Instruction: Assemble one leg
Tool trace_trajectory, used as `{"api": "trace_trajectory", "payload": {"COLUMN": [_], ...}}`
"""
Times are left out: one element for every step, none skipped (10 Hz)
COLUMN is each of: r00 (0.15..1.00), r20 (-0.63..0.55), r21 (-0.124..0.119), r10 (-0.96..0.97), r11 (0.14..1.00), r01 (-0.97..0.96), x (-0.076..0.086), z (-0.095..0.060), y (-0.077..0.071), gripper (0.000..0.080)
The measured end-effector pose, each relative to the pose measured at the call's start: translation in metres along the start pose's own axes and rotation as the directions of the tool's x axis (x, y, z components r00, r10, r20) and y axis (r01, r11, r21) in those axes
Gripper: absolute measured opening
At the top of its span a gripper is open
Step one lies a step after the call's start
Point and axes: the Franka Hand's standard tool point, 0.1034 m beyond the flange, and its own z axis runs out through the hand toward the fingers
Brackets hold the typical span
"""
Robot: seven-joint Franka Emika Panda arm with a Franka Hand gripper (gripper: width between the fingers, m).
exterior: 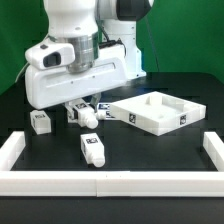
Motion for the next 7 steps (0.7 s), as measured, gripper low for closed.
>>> {"api": "trace_trajectory", "payload": {"r00": [1.0, 1.0, 1.0, 1.0, 1.0, 1.0, 1.0], "r20": [0.003, 0.007, 0.012, 0.017, 0.022, 0.026, 0.027], "r21": [0.001, 0.004, 0.008, 0.011, 0.016, 0.019, 0.02], "r10": [0.001, 0.003, 0.006, 0.008, 0.008, 0.008, 0.005], "r11": [1.0, 1.0, 1.0, 1.0, 1.0, 1.0, 1.0], "r01": [-0.001, -0.003, -0.006, -0.008, -0.009, -0.009, -0.006], "x": [-0.002, -0.004, -0.006, -0.008, -0.01, -0.011, -0.011], "z": [0.004, 0.007, 0.011, 0.014, 0.018, 0.021, 0.021], "y": [0.0, 0.001, 0.003, 0.003, 0.002, 0.001, 0.001], "gripper": [0.0284, 0.0284, 0.0284, 0.0284, 0.0284, 0.0284, 0.0284]}}
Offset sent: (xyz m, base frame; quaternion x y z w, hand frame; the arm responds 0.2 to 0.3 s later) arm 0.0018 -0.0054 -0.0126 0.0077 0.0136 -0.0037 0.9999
